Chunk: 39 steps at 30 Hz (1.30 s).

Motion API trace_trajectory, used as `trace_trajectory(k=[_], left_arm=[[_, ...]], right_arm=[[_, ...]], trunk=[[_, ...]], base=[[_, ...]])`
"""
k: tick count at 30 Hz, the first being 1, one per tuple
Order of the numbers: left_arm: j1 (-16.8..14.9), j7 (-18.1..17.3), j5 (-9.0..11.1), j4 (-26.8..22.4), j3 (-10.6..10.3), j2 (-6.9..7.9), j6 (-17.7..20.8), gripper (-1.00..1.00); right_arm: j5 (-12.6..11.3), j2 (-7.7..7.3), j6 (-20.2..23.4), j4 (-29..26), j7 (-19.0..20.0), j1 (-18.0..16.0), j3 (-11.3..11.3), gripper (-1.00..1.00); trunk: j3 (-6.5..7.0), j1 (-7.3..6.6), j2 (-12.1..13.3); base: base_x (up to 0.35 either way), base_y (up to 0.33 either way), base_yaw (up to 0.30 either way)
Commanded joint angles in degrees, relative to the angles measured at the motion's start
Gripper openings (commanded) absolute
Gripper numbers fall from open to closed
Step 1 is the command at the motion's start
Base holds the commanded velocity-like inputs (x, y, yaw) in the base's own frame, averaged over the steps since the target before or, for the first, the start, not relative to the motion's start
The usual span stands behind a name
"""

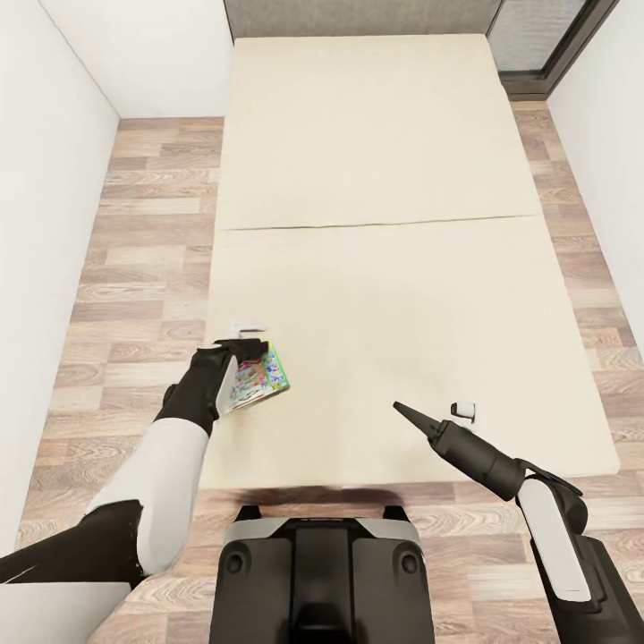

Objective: Put all the toys in the child's room - the three board games (two on the bed and one on the table), the two jigsaw puzzles on the table, and the tennis ball on the table - inside the toy box on the table in the child's room.

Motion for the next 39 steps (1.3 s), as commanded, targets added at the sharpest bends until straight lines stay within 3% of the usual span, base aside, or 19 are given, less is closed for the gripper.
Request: trace_trajectory(k=[1, 19, 39], left_arm=[[-0.4, -0.2, -0.3, -0.1, 0.3, -0.05, 0.4, 1.0], [-3.2, -0.1, -0.1, 0.1, 0.4, 0.04, 2.5, 1.0], [-3.6, 0.0, -0.1, 2.1, 0.6, -0.17, 1.7, 1.0]], right_arm=[[-0.2, -0.01, 0.3, 0.0, 0.0, 0.0, 0.0, 1.0], [-0.2, -0.01, 0.3, 0.0, -1.5, 0.0, 0.0, 1.0], [-0.2, -0.01, 0.3, 0.0, -1.5, 0.0, 0.0, 1.0]], trunk=[[-0.06, 0.03, -0.1], [-0.06, 0.03, -0.1], [-0.78, 0.03, -0.1]], base=[[0.0, 0.0, 0.0], [0.0, 0.0, 0.0], [0.0, 0.0, 0.0]])
